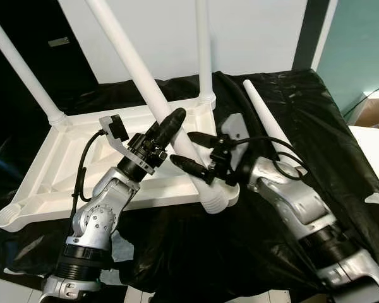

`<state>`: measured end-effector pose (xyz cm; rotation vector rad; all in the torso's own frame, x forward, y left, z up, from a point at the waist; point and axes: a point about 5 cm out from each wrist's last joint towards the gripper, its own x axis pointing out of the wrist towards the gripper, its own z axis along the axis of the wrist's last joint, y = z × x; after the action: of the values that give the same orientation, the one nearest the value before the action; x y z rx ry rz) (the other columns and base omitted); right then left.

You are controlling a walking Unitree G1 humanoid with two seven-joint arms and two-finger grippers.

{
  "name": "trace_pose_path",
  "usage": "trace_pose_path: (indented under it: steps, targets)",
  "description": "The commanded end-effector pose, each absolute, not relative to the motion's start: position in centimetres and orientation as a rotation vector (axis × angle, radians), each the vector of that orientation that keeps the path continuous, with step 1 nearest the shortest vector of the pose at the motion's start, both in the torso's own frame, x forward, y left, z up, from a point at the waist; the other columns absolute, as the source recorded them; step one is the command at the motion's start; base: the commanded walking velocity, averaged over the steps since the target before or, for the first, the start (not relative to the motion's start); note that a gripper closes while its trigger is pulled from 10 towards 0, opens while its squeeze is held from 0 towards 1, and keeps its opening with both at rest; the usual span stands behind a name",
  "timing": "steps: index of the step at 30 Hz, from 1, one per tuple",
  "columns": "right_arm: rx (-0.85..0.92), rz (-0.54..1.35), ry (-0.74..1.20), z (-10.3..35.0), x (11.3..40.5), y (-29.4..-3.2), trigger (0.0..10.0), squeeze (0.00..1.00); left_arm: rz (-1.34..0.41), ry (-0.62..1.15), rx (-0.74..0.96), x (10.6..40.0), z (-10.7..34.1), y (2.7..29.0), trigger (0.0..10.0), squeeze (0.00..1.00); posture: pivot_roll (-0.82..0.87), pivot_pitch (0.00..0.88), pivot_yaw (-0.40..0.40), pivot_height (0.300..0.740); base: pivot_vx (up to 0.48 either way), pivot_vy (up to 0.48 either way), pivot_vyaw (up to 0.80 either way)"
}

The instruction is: Building children table

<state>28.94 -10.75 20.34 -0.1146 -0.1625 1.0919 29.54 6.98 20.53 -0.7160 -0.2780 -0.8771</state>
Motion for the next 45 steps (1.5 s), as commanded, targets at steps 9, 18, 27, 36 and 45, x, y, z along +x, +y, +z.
trace_pose_path:
  steps: [9, 18, 27, 36, 45]
  targets:
    - [-0.101, 1.126, -0.169, 20.3, 28.7, -10.3, 0.0, 0.0, -1.129, -0.401, -0.648, 28.2, 21.3, 6.5, 0.0, 0.0, -0.05, 0.0, 0.105, 0.74, 0.0, 0.0, 0.0]
    - [-0.123, 1.049, -0.225, 21.0, 28.7, -10.6, 0.0, 0.0, -1.034, -0.397, -0.668, 29.6, 21.9, 6.6, 10.0, 1.0, -0.07, 0.0, 0.117, 0.74, 0.0, 0.0, 0.0]
    - [-0.153, 0.846, -0.276, 20.8, 29.3, -11.3, 0.0, 0.0, -1.178, -0.507, -0.864, 27.4, 24.1, 8.7, 10.0, 0.0, -0.08, 0.0, 0.125, 0.74, 0.0, 0.0, 0.0]
    - [-0.228, 0.668, -0.322, 21.0, 30.1, -11.9, 0.0, 0.0, -1.373, -0.393, -0.646, 25.2, 22.3, 9.8, 10.0, 0.0, -0.08, 0.0, 0.114, 0.74, 0.0, 0.0, 0.0]
    - [-0.281, 0.564, -0.373, 20.3, 29.3, -12.6, 0.0, 0.0, -1.393, 0.147, -0.174, 24.6, 14.2, 10.0, 10.0, 0.0, -0.08, 0.0, 0.113, 0.74, 0.0, 0.0, 0.0]
